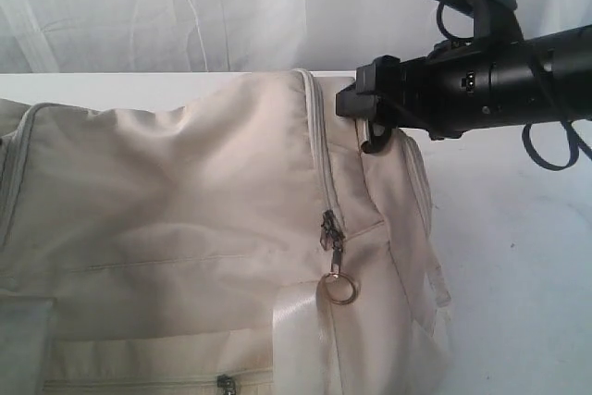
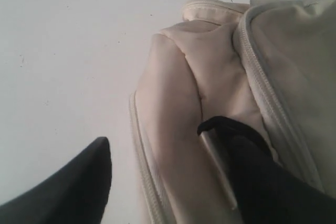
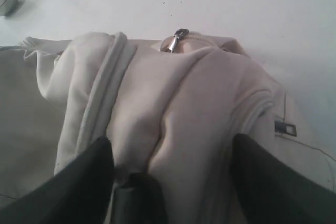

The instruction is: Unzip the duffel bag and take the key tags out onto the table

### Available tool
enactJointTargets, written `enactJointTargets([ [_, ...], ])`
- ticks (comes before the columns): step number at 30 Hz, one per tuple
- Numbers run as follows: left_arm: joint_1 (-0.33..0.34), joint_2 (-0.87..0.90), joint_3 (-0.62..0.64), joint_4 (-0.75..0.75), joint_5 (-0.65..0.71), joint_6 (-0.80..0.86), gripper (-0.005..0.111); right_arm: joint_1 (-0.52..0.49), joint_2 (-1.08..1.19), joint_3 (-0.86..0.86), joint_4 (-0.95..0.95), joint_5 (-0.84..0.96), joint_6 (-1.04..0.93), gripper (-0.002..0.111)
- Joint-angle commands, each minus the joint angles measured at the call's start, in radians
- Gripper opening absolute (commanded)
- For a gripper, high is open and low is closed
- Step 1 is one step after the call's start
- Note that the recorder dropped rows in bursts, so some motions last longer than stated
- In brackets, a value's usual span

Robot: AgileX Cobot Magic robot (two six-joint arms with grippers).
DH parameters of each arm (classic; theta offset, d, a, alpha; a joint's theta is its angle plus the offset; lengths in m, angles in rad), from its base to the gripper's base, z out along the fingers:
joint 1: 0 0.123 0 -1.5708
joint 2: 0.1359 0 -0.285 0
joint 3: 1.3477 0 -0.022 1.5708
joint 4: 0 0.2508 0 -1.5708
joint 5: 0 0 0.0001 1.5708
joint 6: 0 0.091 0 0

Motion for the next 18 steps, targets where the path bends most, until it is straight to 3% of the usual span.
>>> enactJointTargets([
  [1,0.001,0.03,-0.003,-0.01,0.011,-0.047,0.05,-0.005,0.013,-0.014,0.0,0.019,-0.015,0.037],
  [6,0.001,0.052,0.042,-0.019,-0.001,-0.052,0.023,-0.005,0.013,-0.014,0.0,0.021,-0.015,0.015],
  [8,0.001,0.053,0.077,0.034,-0.014,-0.052,0.003,-0.005,0.009,-0.014,0.0,0.021,-0.015,0.004],
  [9,0.001,0.053,0.083,0.051,-0.014,-0.052,0.0,-0.005,0.004,-0.014,0.0,0.019,-0.015,0.002],
  [14,0.001,0.028,0.085,0.105,-0.033,-0.055,0.0,-0.009,-0.027,-0.014,-0.037,0.013,-0.015,0.0],
  [18,0.001,-0.011,0.085,0.148,-0.024,-0.055,0.0,-0.044,-0.059,-0.014,-0.17,0.013,0.038,0.0],
])
